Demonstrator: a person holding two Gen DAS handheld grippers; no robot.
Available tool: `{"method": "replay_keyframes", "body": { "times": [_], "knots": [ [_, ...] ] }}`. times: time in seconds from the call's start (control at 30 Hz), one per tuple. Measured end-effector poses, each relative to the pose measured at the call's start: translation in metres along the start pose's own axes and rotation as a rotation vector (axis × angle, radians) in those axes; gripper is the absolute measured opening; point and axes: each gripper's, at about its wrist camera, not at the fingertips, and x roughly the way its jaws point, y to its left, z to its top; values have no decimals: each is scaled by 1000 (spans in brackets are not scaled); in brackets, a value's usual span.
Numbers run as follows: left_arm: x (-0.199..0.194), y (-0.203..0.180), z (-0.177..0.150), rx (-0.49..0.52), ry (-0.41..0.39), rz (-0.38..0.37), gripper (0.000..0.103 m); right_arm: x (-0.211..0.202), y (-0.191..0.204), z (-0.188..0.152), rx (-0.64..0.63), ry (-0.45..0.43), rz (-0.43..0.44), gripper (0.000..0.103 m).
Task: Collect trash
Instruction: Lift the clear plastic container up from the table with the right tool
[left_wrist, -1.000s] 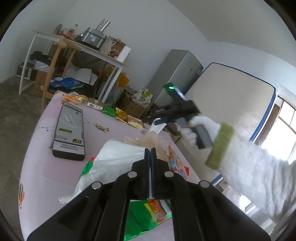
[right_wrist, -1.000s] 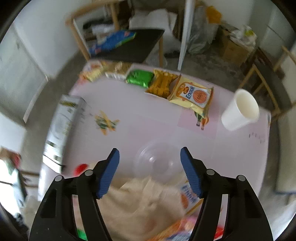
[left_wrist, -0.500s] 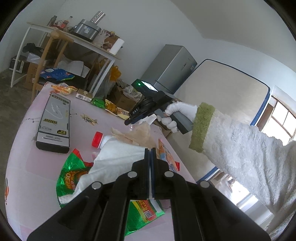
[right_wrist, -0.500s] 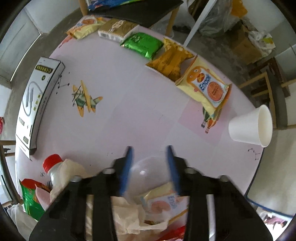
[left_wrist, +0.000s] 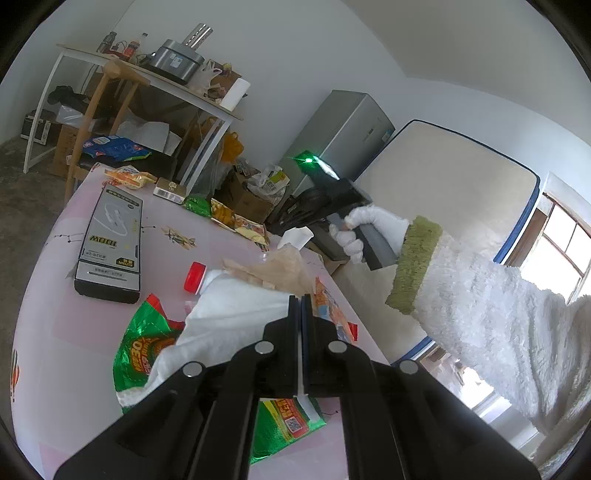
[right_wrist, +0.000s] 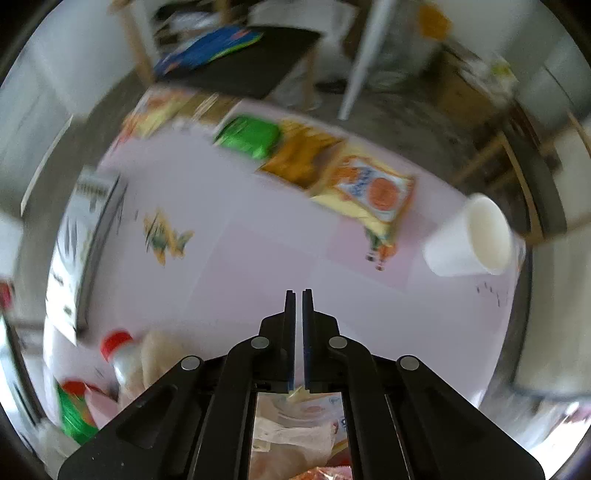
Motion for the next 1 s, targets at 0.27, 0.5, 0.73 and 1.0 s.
{"method": "replay_keyframes", "body": {
  "times": [0.27, 0.5, 0.73, 1.0],
  "knots": [
    [3, 0, -1, 0, 10, -11, 1, 29, -85, -13, 502, 104, 132, 60],
    [4, 0, -2, 0, 18, -12, 1, 57, -95, -23, 591, 221, 231, 49],
    [6, 2, -4, -9, 23, -10, 1, 50, -71, -17, 428, 276, 223, 28],
    [9, 1, -6, -8, 27, -9, 1, 32, -42, -8, 261, 190, 153, 4]
  ]
}}
